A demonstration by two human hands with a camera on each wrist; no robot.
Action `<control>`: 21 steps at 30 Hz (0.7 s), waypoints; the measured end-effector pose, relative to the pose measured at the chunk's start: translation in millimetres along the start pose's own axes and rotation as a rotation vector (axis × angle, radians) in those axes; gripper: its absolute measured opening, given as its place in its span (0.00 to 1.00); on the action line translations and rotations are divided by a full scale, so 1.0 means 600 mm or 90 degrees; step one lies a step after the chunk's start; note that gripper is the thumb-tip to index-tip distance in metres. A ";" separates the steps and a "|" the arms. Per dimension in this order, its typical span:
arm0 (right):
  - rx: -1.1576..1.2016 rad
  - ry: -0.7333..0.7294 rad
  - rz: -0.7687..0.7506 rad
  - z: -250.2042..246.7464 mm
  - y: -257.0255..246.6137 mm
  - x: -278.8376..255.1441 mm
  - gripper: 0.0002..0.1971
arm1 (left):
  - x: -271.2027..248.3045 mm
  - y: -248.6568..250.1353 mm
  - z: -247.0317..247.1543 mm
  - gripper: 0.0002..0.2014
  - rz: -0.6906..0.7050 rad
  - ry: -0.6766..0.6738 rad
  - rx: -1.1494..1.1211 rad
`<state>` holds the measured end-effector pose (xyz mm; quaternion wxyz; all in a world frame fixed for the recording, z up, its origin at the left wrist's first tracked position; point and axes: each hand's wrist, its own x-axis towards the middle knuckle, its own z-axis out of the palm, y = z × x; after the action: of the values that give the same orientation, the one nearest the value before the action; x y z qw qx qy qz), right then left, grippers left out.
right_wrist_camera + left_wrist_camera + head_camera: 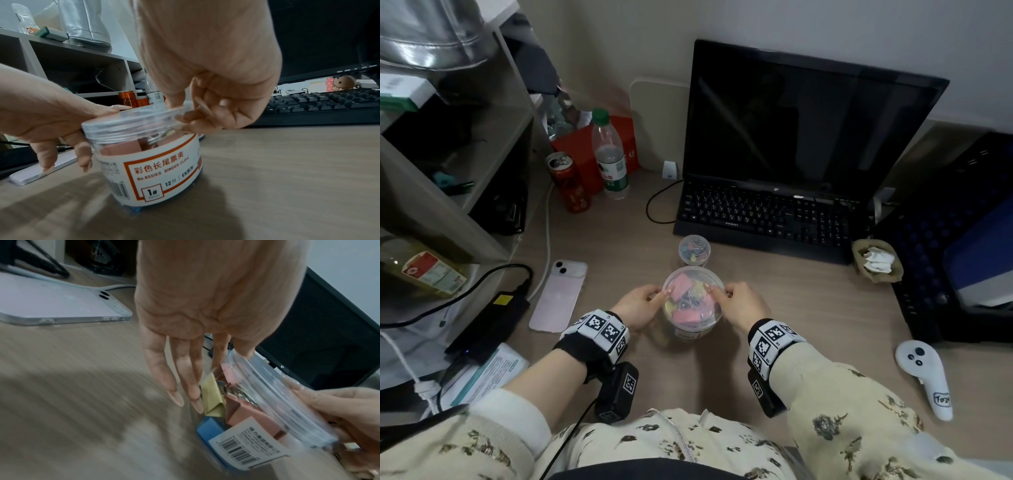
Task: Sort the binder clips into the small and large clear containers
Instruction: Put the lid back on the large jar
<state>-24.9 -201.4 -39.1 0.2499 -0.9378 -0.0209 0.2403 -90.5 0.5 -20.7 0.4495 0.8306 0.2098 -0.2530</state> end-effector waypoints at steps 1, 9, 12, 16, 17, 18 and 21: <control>0.000 -0.006 -0.001 0.000 -0.001 0.001 0.22 | 0.001 0.002 -0.001 0.20 -0.001 -0.001 0.009; -0.042 0.030 -0.031 -0.001 -0.012 -0.007 0.18 | 0.011 0.008 -0.003 0.23 -0.009 0.000 0.051; -0.052 0.028 -0.041 0.000 -0.016 -0.007 0.16 | 0.017 0.007 -0.002 0.24 -0.013 0.004 0.054; -0.059 0.018 -0.033 0.002 -0.015 -0.005 0.18 | 0.021 0.002 0.000 0.23 -0.017 0.012 0.052; -0.061 0.021 -0.034 0.003 -0.015 -0.005 0.18 | 0.021 0.003 0.001 0.23 -0.020 0.009 0.049; -0.062 0.021 -0.033 0.004 -0.015 -0.005 0.19 | 0.021 0.003 0.001 0.23 -0.022 0.007 0.046; -0.069 0.019 -0.028 0.007 -0.016 -0.007 0.19 | 0.021 0.005 0.000 0.23 -0.024 0.001 0.052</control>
<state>-29.6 -191.6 -35.8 0.2041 -0.9528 -0.0508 0.2191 -78.7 0.5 -26.4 0.4100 0.8445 0.2153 -0.2689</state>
